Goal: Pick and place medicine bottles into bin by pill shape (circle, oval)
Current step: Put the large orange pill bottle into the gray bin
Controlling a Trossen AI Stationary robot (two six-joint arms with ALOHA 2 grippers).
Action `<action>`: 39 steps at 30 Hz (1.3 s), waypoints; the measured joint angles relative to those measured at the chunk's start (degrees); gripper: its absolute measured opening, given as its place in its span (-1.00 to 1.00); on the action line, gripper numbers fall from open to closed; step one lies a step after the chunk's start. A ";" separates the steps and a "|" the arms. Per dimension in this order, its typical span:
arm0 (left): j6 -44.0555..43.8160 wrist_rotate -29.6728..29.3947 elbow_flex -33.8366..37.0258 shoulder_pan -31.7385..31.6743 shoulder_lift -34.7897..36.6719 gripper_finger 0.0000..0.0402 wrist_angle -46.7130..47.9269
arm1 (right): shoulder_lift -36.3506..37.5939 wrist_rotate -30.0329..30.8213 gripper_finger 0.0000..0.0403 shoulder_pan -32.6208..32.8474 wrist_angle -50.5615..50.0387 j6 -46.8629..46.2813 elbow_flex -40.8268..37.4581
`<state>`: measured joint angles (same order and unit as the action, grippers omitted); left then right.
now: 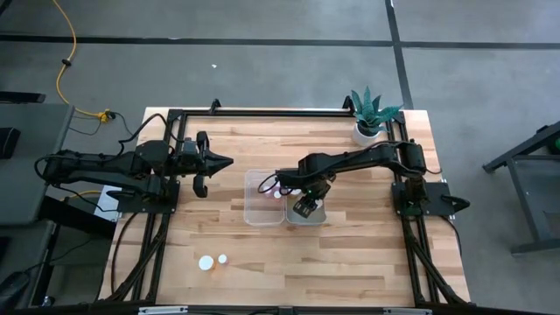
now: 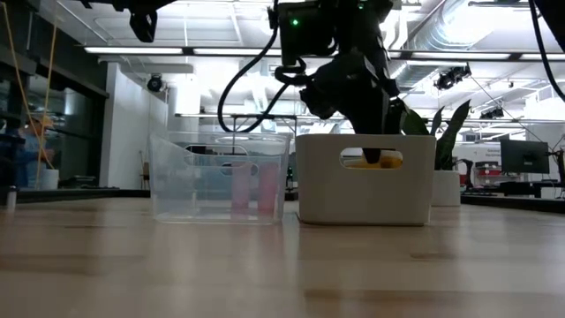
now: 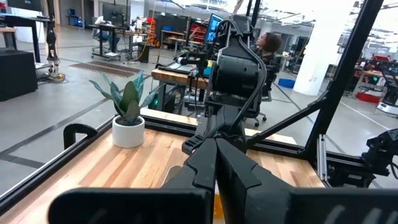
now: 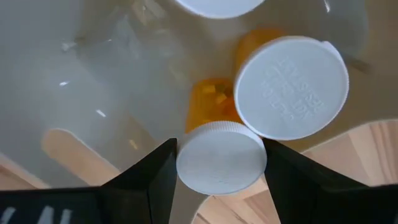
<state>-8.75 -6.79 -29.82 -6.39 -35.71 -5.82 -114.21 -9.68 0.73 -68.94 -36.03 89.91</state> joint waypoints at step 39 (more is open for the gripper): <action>-0.63 0.13 0.00 0.00 0.01 -1.00 0.26 | 42.87 7.25 0.42 6.94 23.93 -3.18 -36.40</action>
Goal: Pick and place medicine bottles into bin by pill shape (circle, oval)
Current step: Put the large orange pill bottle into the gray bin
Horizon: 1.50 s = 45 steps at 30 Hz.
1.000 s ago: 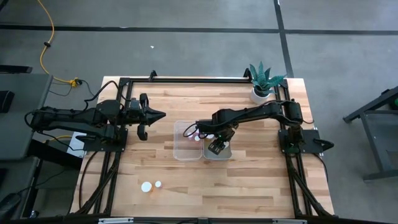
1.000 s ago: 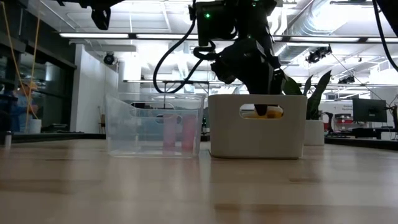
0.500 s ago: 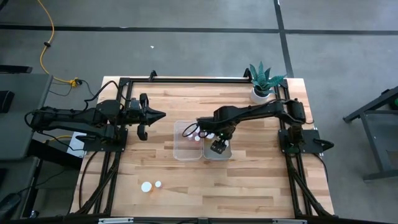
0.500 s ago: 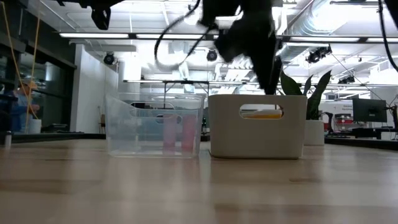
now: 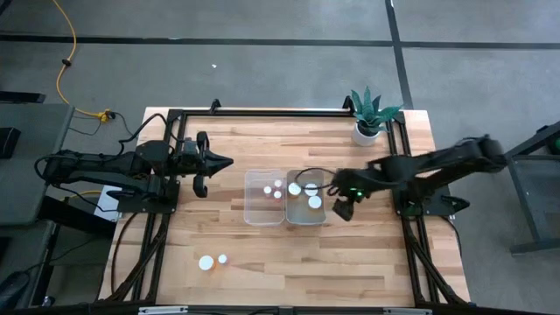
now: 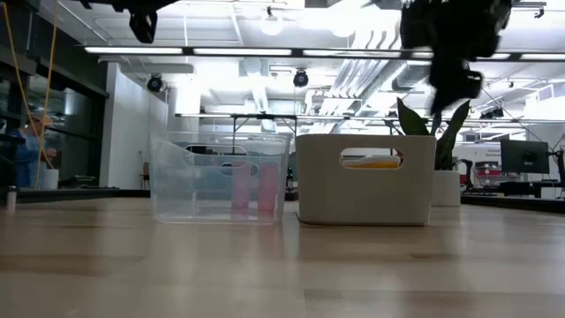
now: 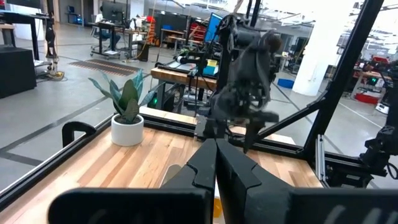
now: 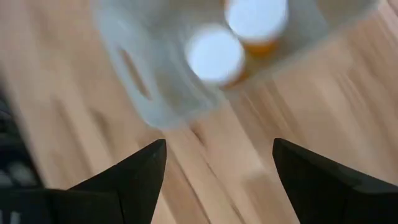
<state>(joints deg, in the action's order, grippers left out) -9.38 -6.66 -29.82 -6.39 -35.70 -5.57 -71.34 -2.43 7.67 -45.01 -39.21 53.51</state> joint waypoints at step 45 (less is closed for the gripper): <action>2.69 0.09 0.00 0.00 -0.01 -0.68 6.53 | 15.46 9.30 -0.96 -5.02 62.88 23.99 -18.96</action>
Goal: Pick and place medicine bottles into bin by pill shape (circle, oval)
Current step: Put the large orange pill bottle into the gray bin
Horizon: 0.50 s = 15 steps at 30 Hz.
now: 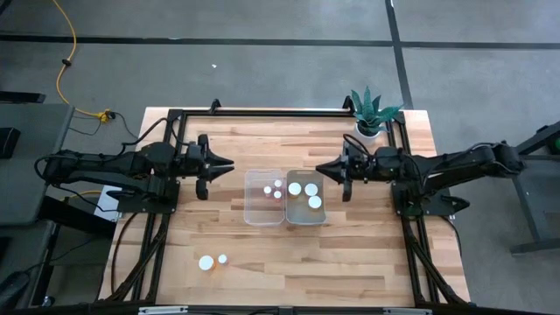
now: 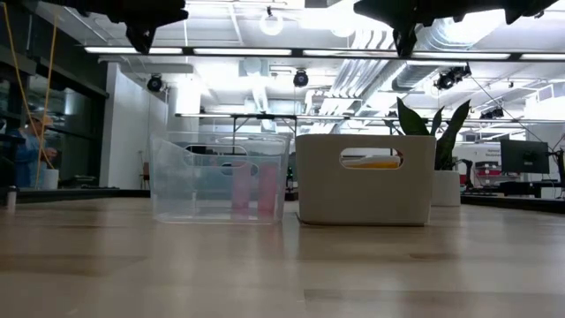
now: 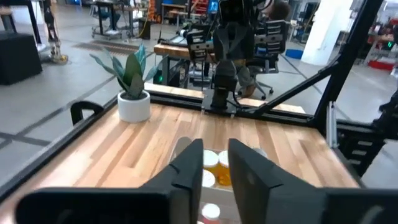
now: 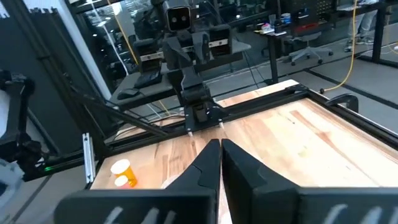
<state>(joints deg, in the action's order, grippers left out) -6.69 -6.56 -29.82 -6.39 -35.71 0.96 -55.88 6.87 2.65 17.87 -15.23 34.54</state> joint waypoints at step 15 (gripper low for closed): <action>-6.00 10.75 -12.02 0.19 -6.55 0.46 17.08 | 0.00 -1.37 -1.00 -0.52 0.33 -2.77 0.00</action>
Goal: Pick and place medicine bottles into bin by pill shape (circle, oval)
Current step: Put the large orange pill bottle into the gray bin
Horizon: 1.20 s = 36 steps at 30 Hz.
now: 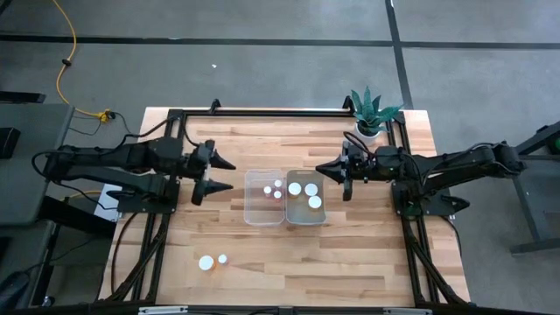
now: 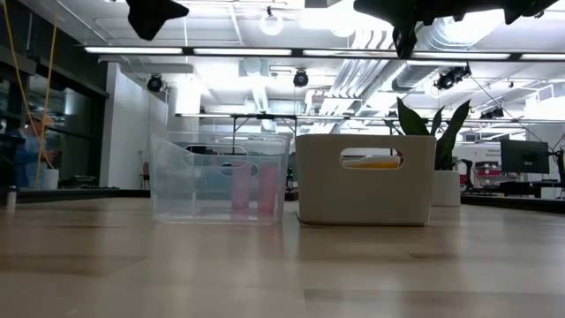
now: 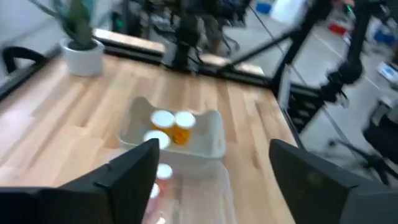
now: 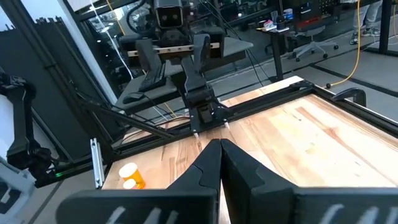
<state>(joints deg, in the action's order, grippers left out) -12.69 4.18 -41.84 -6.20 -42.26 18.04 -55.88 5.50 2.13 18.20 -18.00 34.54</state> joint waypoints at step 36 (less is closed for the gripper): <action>-34.75 -16.38 -13.23 53.70 -44.49 0.59 21.79 | -0.02 -0.12 -1.00 0.00 -0.51 0.00 0.00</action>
<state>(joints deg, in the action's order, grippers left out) -47.44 -12.19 -55.07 47.51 -86.75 39.84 -55.90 5.37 2.13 17.69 -18.00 34.54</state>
